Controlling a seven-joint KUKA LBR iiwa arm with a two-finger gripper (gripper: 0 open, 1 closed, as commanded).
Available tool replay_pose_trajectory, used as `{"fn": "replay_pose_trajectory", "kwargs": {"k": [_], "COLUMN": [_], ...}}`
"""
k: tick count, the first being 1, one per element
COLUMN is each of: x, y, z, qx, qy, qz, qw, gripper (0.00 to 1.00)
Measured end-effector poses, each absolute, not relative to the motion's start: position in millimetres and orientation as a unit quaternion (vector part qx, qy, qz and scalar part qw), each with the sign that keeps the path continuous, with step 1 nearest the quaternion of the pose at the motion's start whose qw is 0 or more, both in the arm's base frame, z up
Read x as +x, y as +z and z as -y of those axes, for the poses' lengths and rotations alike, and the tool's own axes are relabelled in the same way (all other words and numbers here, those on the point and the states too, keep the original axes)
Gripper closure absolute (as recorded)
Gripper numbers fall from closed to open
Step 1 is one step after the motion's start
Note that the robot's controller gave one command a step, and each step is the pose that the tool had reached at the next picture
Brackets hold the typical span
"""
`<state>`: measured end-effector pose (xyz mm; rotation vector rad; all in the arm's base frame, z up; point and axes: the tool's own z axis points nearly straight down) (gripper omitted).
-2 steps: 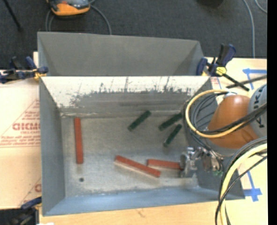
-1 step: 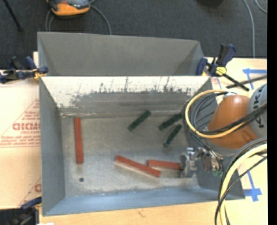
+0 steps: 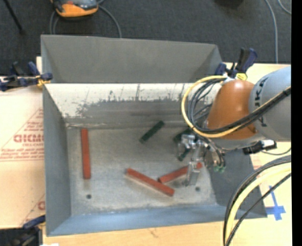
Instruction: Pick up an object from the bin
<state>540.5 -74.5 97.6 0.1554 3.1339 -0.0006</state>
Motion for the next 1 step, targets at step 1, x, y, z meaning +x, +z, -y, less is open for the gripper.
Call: {"fn": "replay_pose_trajectory", "kwargs": {"k": [1], "x": [540.4], "y": [97.6], "z": [74.9], "qx": [0.049], "qy": [-0.001], "qz": [-0.999], "qw": [0.002], "gripper": [0.0]}}
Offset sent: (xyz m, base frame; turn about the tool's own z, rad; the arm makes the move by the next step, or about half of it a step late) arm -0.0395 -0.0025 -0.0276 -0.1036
